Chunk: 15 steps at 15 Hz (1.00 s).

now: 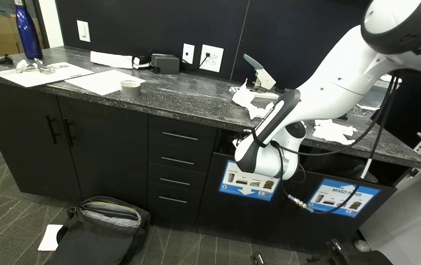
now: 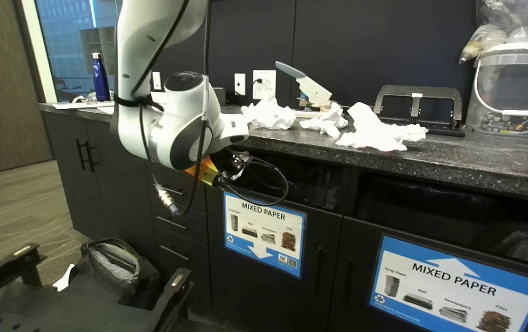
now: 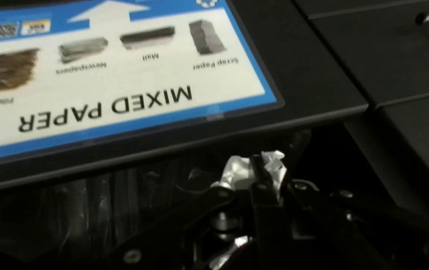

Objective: Put the papers in the bin to the left

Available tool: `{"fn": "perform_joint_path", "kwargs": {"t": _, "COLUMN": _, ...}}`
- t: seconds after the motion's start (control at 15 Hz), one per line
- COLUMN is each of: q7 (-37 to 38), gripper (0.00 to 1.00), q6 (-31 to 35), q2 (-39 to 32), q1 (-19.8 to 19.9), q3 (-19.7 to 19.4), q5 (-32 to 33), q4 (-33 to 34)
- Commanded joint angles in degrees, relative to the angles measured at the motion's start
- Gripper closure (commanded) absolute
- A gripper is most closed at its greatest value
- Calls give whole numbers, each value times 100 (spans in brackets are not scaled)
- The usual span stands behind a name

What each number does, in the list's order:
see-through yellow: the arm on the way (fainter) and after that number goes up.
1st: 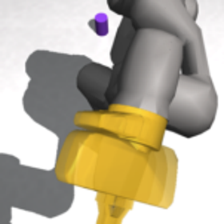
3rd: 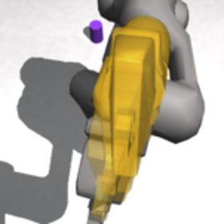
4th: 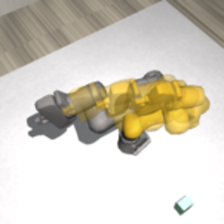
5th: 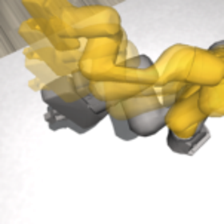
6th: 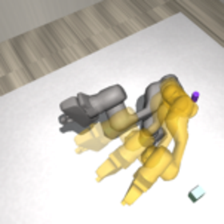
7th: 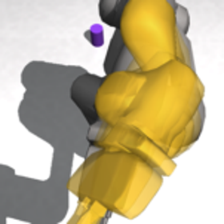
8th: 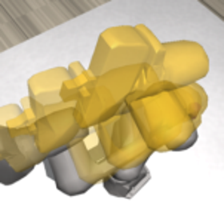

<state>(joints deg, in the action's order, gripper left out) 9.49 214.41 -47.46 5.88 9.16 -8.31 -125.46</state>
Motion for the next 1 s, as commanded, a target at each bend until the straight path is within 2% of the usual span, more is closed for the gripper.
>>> {"fn": "perform_joint_path", "kwargs": {"t": 0.0, "q7": 161, "gripper": 93, "q6": 419, "q2": -879, "q1": -407, "q3": -418, "q5": -295, "q4": 1294}}
{"fn": "perform_joint_path", "kwargs": {"t": 0.13, "q7": 195, "gripper": 94, "q6": 290, "q2": -1094, "q1": -500, "q3": -549, "q5": -547, "q4": 1721}}
{"fn": "perform_joint_path", "kwargs": {"t": 0.2, "q7": 199, "gripper": 68, "q6": 192, "q2": -1205, "q1": -538, "q3": -603, "q5": -665, "q4": 1898}}
{"fn": "perform_joint_path", "kwargs": {"t": 0.27, "q7": 179, "gripper": 68, "q6": 202, "q2": -1306, "q1": -576, "q3": -655, "q5": -749, "q4": 2040}}
{"fn": "perform_joint_path", "kwargs": {"t": 0.53, "q7": 158, "gripper": 38, "q6": 269, "q2": -1406, "q1": -647, "q3": -719, "q5": -964, "q4": 2177}}
{"fn": "perform_joint_path", "kwargs": {"t": 0.67, "q7": 89, "gripper": 22, "q6": 260, "q2": -1323, "q1": -700, "q3": -762, "q5": -1008, "q4": 2030}}
{"fn": "perform_joint_path", "kwargs": {"t": 0.8, "q7": -108, "gripper": 9, "q6": 123, "q2": -934, "q1": -867, "q3": -880, "q5": -1080, "q4": 1550}}
{"fn": "perform_joint_path", "kwargs": {"t": 0.87, "q7": -121, "gripper": 1, "q6": 2, "q2": -668, "q1": -1019, "q3": -943, "q5": -1358, "q4": 1272}}
{"fn": "perform_joint_path", "kwargs": {"t": 0.93, "q7": -70, "gripper": 0, "q6": -239, "q2": -454, "q1": -1155, "q3": -985, "q5": -1739, "q4": 1077}}
